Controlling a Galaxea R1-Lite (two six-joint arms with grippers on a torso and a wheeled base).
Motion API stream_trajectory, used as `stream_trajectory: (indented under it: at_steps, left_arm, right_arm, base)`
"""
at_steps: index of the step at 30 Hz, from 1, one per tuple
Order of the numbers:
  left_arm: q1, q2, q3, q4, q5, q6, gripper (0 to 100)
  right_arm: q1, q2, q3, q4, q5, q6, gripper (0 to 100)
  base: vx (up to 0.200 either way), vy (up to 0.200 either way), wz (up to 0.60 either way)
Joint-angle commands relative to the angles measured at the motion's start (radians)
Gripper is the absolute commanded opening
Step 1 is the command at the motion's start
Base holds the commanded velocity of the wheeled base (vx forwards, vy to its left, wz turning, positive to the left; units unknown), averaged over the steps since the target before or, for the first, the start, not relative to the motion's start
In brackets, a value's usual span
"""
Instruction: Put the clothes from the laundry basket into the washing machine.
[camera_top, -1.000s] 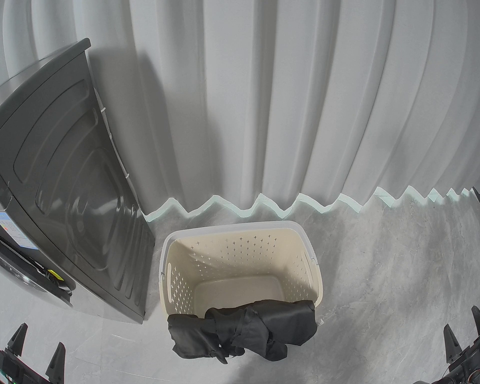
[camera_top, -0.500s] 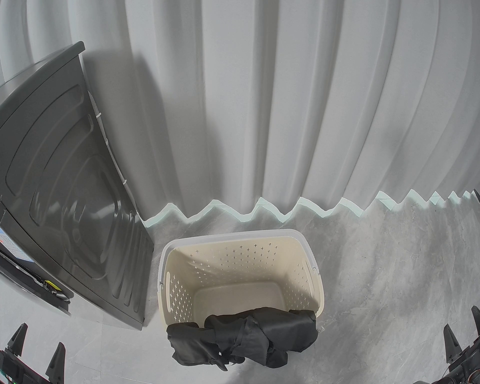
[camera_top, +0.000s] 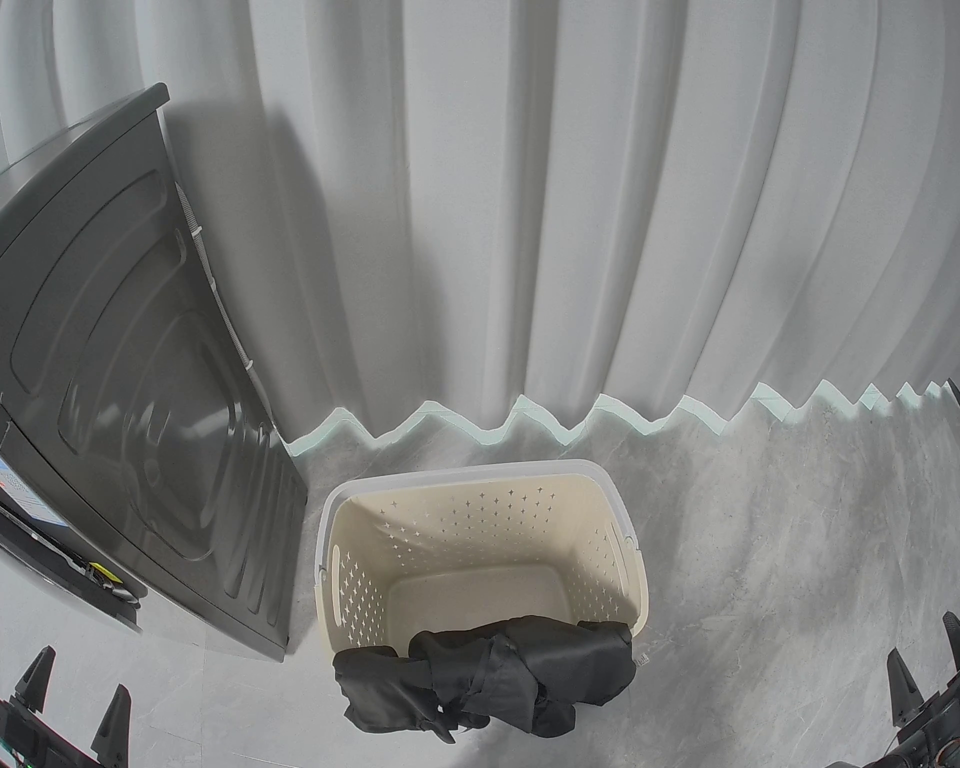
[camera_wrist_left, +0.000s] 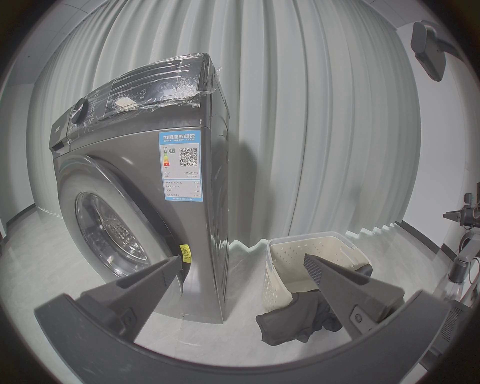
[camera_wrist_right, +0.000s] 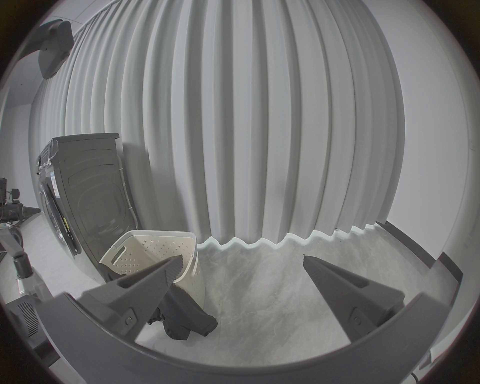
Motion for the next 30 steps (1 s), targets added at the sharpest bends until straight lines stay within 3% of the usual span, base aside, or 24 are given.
stream_trajectory:
  at_steps: [1, 10, 16, 30]
  left_arm:
    - [0.0, -0.018, 0.015, 0.0, 0.0, 0.0, 100]
    - [0.0, -0.018, 0.015, 0.0, 0.0, 0.001, 100]
    - [0.0, -0.018, 0.015, 0.0, 0.0, 0.001, 100]
    - [0.0, -0.018, 0.015, 0.0, 0.0, 0.001, 100]
  right_arm:
    - [0.0, -0.016, 0.018, -0.002, 0.0, -0.001, 100]
    - [0.0, -0.016, 0.018, 0.0, 0.0, -0.001, 100]
    - [0.0, -0.016, 0.018, 0.0, 0.0, -0.001, 100]
    - [0.0, -0.016, 0.018, -0.002, 0.0, -0.001, 100]
  base:
    - [0.2, 0.0, 0.0]
    - [0.0, 0.0, 0.0]
    - [0.0, -0.2, 0.0]
    - [0.029, 0.0, 0.0]
